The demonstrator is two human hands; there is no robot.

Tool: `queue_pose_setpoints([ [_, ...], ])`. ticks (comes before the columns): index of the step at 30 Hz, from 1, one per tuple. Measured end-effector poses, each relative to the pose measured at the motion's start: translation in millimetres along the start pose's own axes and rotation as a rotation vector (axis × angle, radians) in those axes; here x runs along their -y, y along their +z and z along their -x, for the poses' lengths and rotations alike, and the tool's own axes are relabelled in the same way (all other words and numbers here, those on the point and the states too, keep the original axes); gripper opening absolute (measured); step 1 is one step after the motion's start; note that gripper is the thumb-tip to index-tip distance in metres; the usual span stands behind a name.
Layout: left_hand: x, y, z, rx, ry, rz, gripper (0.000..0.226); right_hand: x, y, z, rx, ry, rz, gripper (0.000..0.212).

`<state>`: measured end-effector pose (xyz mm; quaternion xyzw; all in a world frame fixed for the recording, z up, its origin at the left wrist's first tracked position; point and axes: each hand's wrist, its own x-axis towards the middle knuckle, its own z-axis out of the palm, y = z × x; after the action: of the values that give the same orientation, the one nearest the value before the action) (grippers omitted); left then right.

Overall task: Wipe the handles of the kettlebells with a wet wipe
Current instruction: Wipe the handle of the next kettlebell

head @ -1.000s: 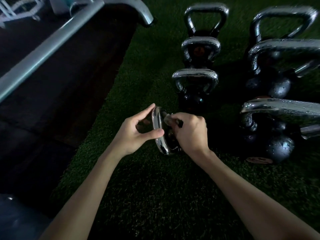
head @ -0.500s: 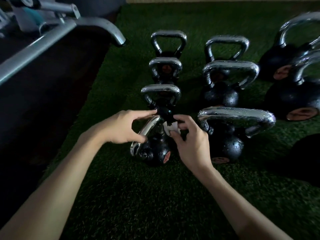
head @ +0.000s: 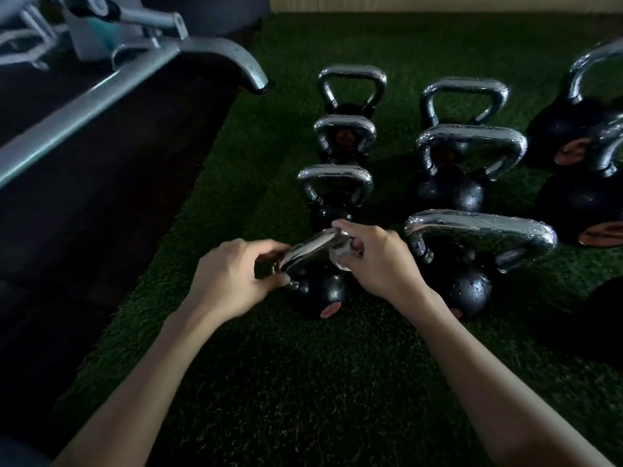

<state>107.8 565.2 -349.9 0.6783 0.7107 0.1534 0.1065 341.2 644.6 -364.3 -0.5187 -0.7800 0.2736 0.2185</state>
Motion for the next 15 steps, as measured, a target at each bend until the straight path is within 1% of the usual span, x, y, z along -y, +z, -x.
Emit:
queue_pose_setpoints([
  [2,12,-6,-10,0.011,0.031,0.006,0.048,-5,-2,5,-0.005,0.042,-0.081,0.055],
  [6,26,-15,-23,0.110,0.073,0.085,0.045,-8,-3,19,-0.005,0.069,-0.215,0.051],
  [10,27,-11,-27,0.062,0.136,0.017,0.042,-10,-1,23,-0.035,0.114,-0.304,0.049],
  [13,27,-11,-28,0.034,0.155,-0.006,0.041,-7,1,30,-0.035,0.119,-0.315,0.049],
  [15,29,-10,-25,0.037,0.141,0.046,0.041,-3,2,35,-0.045,0.107,-0.306,0.049],
])
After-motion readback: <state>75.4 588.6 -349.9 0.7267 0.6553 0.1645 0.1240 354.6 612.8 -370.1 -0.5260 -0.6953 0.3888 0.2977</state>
